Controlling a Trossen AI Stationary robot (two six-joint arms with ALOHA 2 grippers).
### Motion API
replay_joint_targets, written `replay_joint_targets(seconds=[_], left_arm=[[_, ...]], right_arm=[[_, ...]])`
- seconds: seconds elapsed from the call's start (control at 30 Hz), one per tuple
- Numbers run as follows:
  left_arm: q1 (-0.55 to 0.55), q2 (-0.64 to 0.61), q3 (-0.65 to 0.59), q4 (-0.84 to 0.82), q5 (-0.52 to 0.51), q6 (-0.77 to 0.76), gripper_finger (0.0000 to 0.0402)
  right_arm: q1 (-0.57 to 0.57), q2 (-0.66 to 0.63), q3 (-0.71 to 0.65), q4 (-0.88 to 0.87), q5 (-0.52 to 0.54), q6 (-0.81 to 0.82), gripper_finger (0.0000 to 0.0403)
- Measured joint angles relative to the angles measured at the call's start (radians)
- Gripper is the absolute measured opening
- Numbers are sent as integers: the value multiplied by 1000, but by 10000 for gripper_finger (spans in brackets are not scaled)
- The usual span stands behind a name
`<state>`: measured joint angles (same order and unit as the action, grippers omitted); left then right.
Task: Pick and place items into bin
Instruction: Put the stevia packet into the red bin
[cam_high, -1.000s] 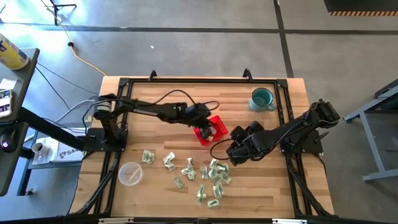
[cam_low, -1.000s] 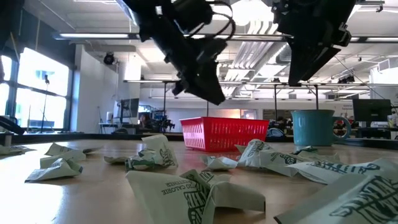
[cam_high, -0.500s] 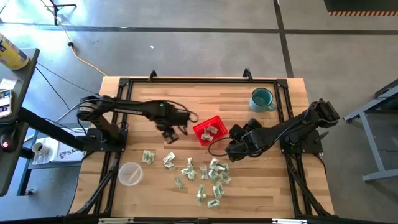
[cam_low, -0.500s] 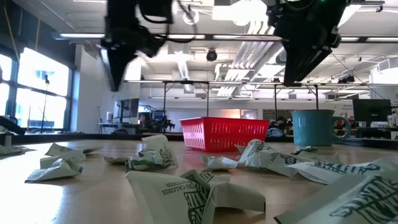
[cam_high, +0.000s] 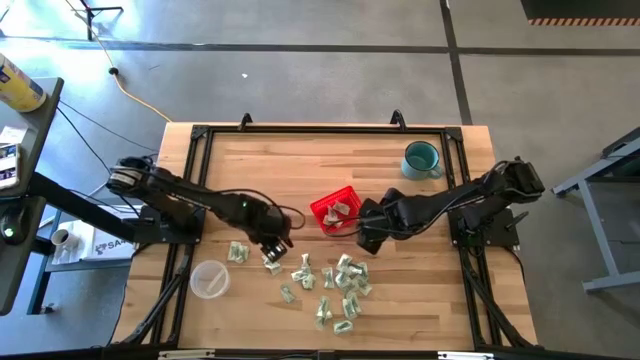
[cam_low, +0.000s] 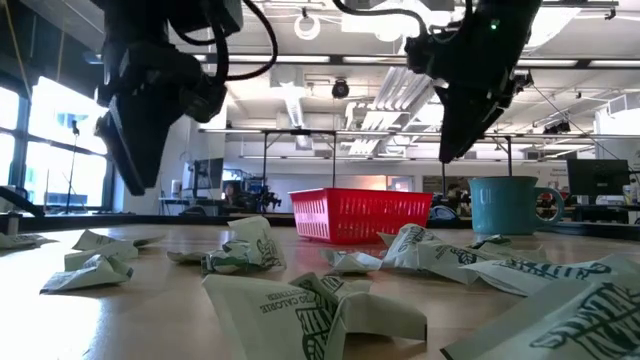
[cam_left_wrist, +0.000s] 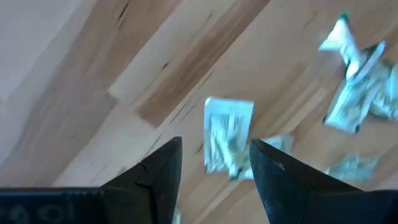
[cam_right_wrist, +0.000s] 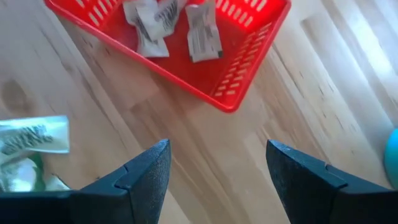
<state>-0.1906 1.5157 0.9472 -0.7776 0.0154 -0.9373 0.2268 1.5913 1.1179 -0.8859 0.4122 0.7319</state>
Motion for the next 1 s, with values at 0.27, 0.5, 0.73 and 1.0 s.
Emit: replay_joint_targets(seconds=[0.27,0.5,0.73,1.0], left_arm=[[-77,52,-2,51,-102,-67,221],[-107,135,-1,101,-85,-116,221],[-104,189,2,108,-86,-122,221],[-105,208,3,94,-113,-102,175]], right_arm=[[1,0,-46,26,-47,-1,254],[1,1,-56,40,-72,-20,254],[-3,1,-56,46,-66,-36,254],[-3,1,-56,40,-57,-30,254]])
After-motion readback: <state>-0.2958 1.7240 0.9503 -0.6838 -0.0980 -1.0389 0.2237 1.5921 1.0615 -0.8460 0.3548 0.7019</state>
